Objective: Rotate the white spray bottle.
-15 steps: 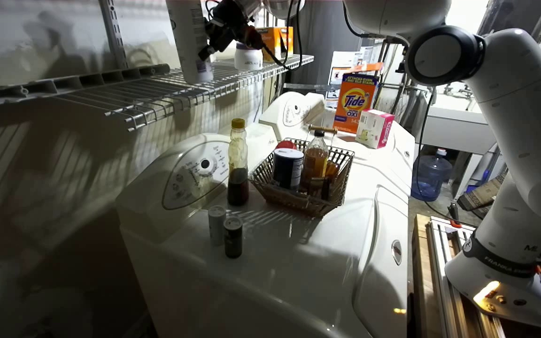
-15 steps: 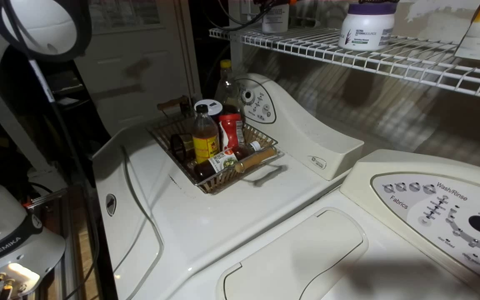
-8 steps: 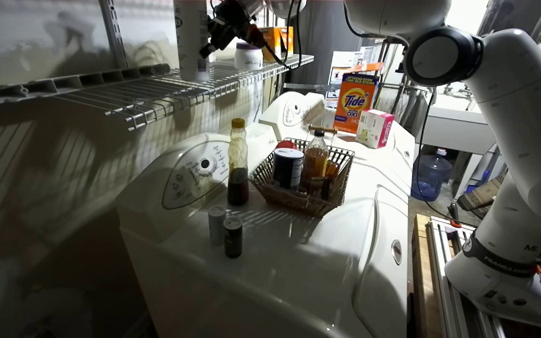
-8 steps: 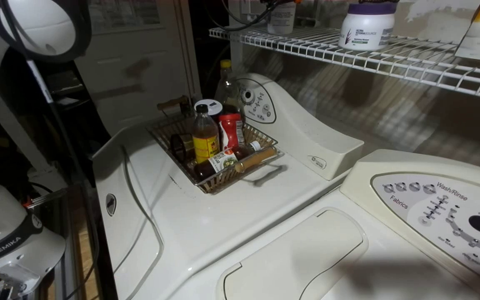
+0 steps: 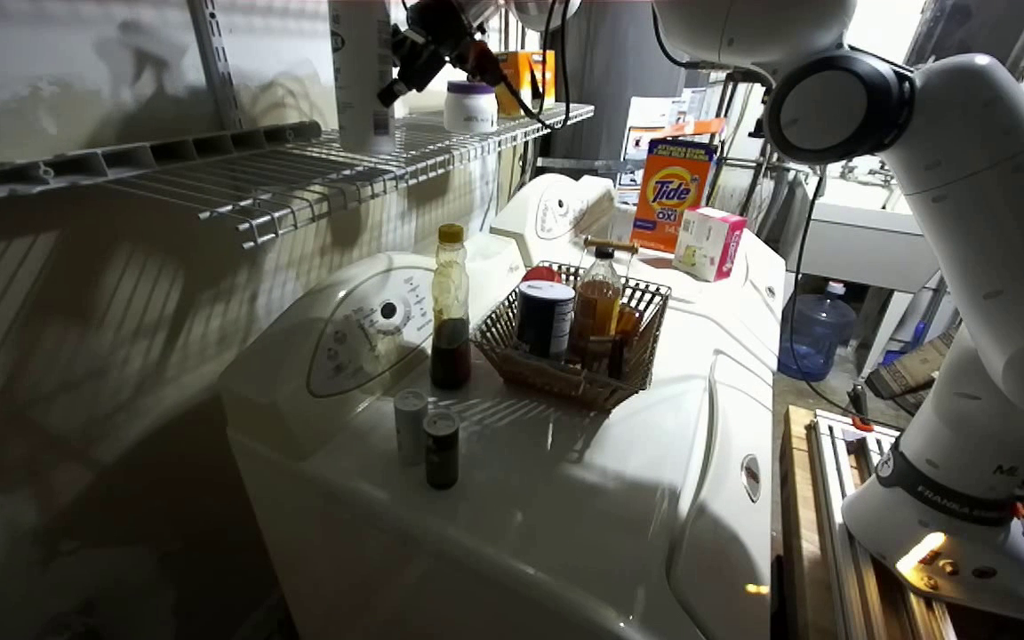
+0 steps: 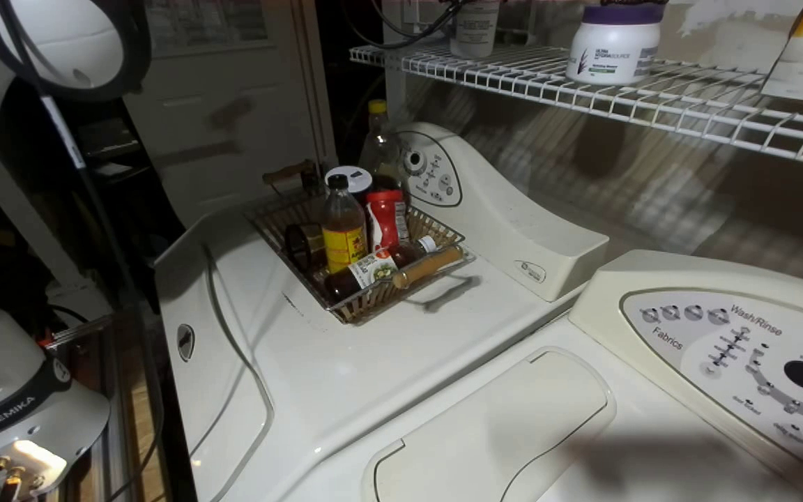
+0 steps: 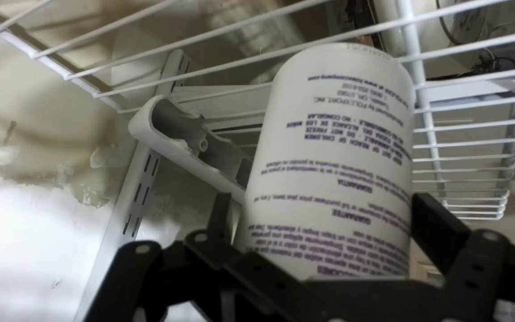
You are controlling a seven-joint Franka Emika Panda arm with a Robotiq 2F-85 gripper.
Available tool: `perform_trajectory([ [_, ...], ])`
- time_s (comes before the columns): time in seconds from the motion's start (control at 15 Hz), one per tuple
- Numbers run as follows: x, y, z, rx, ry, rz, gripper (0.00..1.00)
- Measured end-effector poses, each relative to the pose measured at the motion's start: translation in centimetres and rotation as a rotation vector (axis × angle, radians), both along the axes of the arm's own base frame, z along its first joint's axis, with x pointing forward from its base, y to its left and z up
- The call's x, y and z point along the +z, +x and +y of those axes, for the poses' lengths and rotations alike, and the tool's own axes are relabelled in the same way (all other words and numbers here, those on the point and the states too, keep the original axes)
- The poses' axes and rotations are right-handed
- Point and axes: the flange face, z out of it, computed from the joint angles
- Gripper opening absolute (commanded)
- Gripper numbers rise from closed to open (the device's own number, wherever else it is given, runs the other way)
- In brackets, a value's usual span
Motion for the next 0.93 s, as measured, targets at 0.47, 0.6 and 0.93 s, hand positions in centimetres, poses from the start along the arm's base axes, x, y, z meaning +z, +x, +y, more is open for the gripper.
perform_trajectory([
  [0.47,0.9,0.0,2.2,0.021,-0.113,-0.012,1.0],
  [0.6,1.0,-0.1,2.1,0.014,-0.135,-0.014,1.0],
  [0.93,1.2,-0.3,0.8,-0.014,-0.207,-0.009,1.0],
])
